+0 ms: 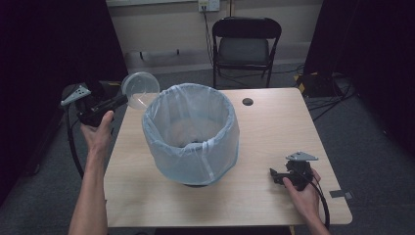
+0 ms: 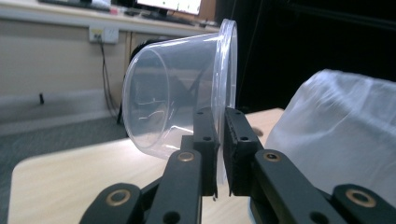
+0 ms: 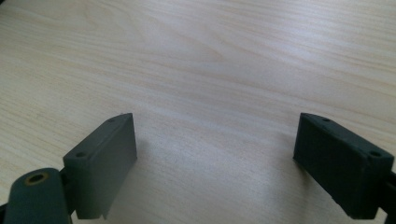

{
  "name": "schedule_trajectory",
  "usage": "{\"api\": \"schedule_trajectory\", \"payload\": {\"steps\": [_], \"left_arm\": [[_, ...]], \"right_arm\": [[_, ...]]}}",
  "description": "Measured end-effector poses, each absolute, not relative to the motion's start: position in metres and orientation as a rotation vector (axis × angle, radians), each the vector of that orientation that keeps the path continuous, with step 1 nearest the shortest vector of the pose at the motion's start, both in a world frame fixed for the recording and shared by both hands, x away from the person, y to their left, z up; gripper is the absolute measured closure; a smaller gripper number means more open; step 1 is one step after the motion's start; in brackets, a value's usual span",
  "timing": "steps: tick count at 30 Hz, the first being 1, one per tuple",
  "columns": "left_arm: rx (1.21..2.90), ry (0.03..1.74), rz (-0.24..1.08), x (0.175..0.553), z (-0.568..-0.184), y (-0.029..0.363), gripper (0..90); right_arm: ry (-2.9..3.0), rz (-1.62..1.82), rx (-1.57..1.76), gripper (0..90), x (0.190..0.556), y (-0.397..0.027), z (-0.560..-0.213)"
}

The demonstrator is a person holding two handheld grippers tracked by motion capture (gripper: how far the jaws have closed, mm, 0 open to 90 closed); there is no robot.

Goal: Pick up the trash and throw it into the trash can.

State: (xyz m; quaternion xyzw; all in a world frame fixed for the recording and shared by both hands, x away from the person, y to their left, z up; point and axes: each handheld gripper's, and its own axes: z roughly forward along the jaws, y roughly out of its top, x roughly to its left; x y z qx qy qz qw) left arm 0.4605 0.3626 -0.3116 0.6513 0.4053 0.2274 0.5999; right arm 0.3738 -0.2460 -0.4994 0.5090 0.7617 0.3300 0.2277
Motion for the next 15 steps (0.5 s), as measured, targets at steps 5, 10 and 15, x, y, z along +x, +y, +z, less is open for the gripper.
{"api": "schedule_trajectory", "payload": {"steps": [5,10,15], "left_arm": [[1.467,0.879,0.53,0.458,-0.291,0.359,85.0],[1.459,0.768,0.557,0.444,-0.263,0.348,85.1],[1.449,0.705,0.57,0.43,-0.25,0.342,85.0]], "right_arm": [[2.1,0.909,1.402,12.0,0.374,-0.246,-0.499],[2.1,0.909,1.402,12.0,0.374,-0.246,-0.499],[2.1,0.909,1.402,12.0,0.374,-0.246,-0.499]]}}
